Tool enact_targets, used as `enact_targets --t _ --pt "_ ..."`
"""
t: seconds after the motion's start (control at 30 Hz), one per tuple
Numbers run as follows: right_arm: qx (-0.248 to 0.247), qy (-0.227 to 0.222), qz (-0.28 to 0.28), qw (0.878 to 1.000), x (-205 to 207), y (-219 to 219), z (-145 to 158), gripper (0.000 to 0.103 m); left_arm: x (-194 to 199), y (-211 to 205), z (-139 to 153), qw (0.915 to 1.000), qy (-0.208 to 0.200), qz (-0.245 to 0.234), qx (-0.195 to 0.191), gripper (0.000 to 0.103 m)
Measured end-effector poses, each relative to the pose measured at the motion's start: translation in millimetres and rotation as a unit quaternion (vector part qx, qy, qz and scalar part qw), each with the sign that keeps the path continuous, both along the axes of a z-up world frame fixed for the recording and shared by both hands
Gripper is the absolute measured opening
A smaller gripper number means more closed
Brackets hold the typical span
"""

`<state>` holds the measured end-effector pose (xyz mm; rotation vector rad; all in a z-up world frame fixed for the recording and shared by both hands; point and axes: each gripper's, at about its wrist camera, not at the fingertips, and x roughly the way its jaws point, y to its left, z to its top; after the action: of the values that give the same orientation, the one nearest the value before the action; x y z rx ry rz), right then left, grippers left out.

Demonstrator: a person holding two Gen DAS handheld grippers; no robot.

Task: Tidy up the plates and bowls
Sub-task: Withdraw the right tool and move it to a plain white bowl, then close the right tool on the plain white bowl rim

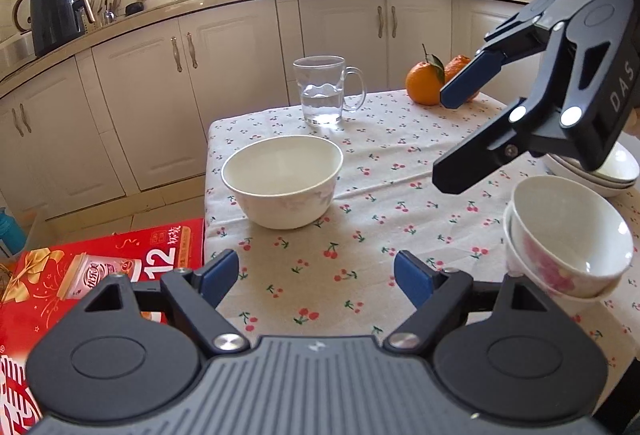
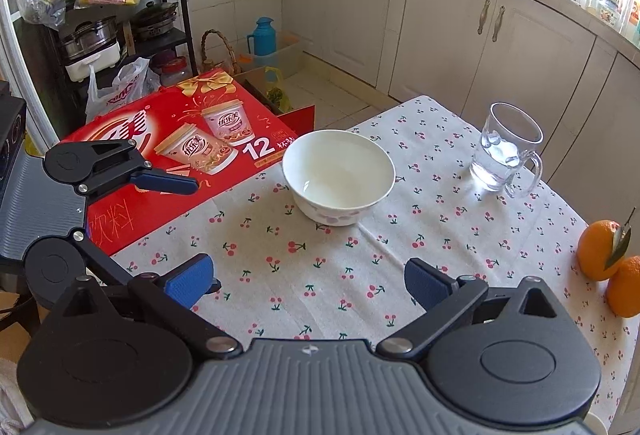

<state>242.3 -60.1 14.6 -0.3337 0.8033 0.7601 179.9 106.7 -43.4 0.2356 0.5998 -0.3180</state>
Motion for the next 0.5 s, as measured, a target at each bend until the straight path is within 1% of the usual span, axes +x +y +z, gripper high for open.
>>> enact_targets --t 0.17,0.5 --pt "0.008 0.004 0.01 1.0 28 11 -1 0.103 28 0 -7 0.9998 -0.008 0.02 0.0 0.085" --pt "0.01 0.026 0.02 0.999 86 29 -14 0.102 66 -4 -24 0.9991 0.003 0.04 -0.015 0.085"
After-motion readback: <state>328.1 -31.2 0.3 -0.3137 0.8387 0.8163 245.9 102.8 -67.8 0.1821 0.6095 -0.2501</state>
